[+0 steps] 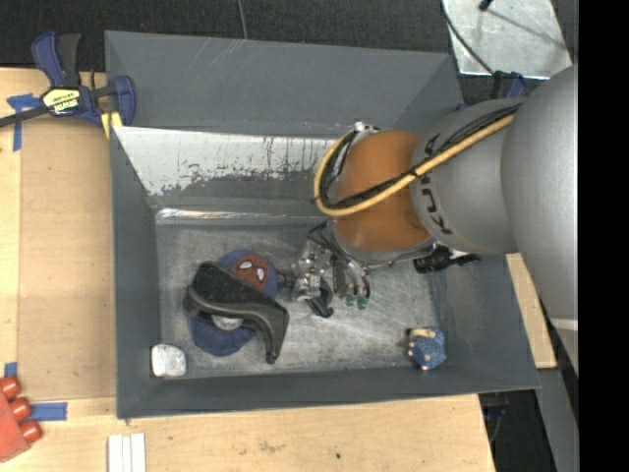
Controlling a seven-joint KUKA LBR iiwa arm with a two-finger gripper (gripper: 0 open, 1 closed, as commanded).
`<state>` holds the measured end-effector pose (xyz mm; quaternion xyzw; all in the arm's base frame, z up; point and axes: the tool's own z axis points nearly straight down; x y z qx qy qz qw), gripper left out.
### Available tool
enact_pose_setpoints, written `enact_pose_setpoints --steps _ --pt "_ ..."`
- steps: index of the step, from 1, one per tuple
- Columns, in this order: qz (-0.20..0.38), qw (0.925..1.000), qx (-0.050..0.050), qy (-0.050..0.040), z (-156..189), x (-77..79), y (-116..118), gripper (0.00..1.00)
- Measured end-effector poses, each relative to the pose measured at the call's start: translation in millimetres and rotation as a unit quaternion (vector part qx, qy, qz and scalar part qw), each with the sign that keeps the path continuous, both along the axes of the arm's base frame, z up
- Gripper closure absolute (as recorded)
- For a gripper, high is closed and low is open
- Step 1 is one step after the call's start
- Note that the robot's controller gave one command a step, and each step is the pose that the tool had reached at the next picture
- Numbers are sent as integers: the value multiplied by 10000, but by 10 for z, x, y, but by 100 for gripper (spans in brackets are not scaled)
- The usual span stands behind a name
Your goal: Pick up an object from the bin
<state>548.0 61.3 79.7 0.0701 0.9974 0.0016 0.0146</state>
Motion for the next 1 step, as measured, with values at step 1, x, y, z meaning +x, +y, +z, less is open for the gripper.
enact_pose_setpoints --steps 1 --pt "-312 9995 4 96 1288 -191 -122 100"
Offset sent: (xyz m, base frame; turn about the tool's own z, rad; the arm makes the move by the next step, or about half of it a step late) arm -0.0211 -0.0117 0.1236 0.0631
